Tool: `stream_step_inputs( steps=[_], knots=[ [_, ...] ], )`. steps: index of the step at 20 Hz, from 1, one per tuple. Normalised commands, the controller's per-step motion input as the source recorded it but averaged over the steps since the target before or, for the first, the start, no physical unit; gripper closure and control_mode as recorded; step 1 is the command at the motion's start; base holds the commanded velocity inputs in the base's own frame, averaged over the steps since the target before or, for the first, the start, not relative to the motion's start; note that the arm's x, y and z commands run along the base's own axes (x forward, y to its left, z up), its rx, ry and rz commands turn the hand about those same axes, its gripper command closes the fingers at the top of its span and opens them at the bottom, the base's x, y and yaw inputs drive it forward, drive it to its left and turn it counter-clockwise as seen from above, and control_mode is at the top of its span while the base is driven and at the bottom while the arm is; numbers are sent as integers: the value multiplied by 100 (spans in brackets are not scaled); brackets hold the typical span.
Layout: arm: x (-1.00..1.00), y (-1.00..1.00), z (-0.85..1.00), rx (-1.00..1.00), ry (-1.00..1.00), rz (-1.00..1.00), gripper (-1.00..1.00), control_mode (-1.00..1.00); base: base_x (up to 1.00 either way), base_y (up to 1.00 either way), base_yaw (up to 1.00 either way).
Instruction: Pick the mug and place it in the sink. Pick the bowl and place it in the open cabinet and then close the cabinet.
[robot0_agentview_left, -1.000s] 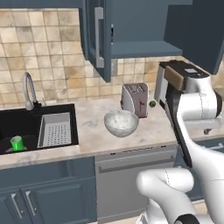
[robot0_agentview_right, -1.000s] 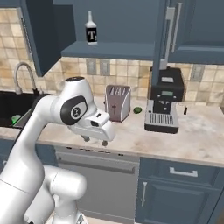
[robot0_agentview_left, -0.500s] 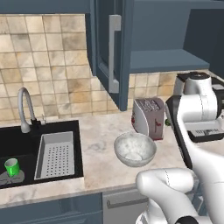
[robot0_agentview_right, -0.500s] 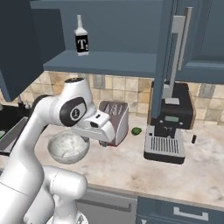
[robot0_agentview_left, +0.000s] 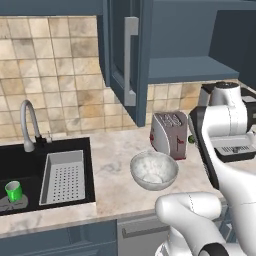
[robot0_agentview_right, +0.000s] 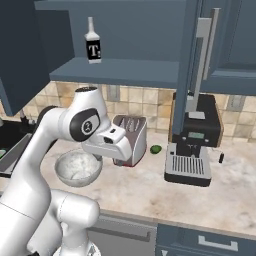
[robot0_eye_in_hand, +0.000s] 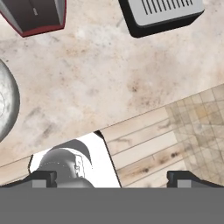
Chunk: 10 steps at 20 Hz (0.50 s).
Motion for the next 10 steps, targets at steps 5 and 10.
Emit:
stream_step_inputs(
  steps=[5, 10],
  knots=[
    [0, 0, 0, 0, 0, 0, -100, 100, 13, 0, 0],
    [0, 0, 0, 0, 0, 0, -100, 100, 9, -5, 3]
  ],
)
